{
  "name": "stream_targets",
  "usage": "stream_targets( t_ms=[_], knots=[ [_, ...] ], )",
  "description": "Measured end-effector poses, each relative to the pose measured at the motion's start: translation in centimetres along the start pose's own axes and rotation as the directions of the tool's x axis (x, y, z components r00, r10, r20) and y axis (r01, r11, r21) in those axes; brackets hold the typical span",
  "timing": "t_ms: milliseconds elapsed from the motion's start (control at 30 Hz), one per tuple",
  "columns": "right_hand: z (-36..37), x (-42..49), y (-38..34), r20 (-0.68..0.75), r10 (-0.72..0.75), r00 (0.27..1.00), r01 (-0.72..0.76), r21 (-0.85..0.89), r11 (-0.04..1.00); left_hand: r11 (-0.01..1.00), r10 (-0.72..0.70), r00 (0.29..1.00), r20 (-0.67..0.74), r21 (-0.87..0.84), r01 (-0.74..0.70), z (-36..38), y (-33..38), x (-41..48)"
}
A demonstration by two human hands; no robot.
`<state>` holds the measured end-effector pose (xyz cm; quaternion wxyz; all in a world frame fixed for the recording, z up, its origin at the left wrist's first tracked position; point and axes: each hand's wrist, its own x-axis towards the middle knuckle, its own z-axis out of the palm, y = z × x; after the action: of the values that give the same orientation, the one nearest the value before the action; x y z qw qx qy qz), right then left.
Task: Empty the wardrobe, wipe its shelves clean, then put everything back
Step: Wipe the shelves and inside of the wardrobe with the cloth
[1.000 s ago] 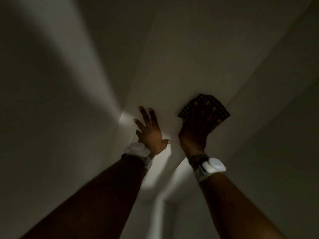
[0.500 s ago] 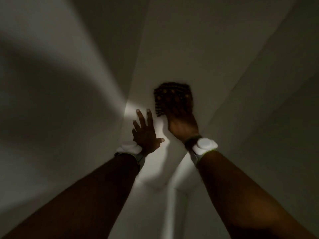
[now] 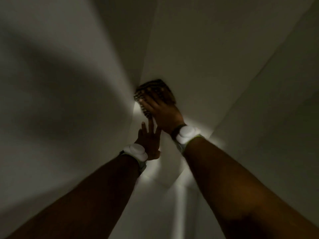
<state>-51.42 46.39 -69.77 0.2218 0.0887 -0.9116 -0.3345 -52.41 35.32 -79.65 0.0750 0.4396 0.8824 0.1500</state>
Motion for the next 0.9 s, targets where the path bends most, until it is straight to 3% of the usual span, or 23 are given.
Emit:
stream_targets(
  t_ms=[133,267,367,533,600,733,900],
  knots=[
    [0.2,-0.5,-0.3,0.08,-0.034,0.996,0.038,-0.044,0.998,1.0,-0.021,1.0,0.001,-0.009,0.021,1.0,-0.3,-0.3],
    [0.0,-12.3,2.8,0.098,0.137,0.986,-0.131,-0.062,0.989,0.998,-0.026,0.999,-0.035,-0.058,0.024,2.2,-0.6,-0.8],
    [-0.2,-19.8,4.5,0.19,0.168,0.967,-0.138,-0.164,0.977,0.999,0.007,0.996,-0.09,-0.049,-0.011,3.2,-0.5,-0.6],
    [0.9,-17.0,2.8,0.133,0.231,0.964,-0.213,-0.134,0.968,0.999,0.007,0.989,-0.149,-0.039,-0.013,4.3,-0.8,-0.2],
    [1.7,-13.7,1.1,0.104,0.146,0.984,-0.138,-0.085,0.987,1.0,-0.007,0.986,-0.169,0.014,0.009,4.7,-0.7,-0.2],
    [4.7,-4.5,-2.9,0.03,-0.157,0.987,0.159,-0.076,0.984,0.99,-0.021,0.998,-0.062,0.135,0.029,7.7,-3.1,-0.7],
    [6.5,-1.9,-4.7,0.068,-0.239,0.969,0.244,-0.083,0.966,0.99,-0.061,0.998,-0.004,0.128,0.061,8.0,-4.4,-0.4]
  ],
)
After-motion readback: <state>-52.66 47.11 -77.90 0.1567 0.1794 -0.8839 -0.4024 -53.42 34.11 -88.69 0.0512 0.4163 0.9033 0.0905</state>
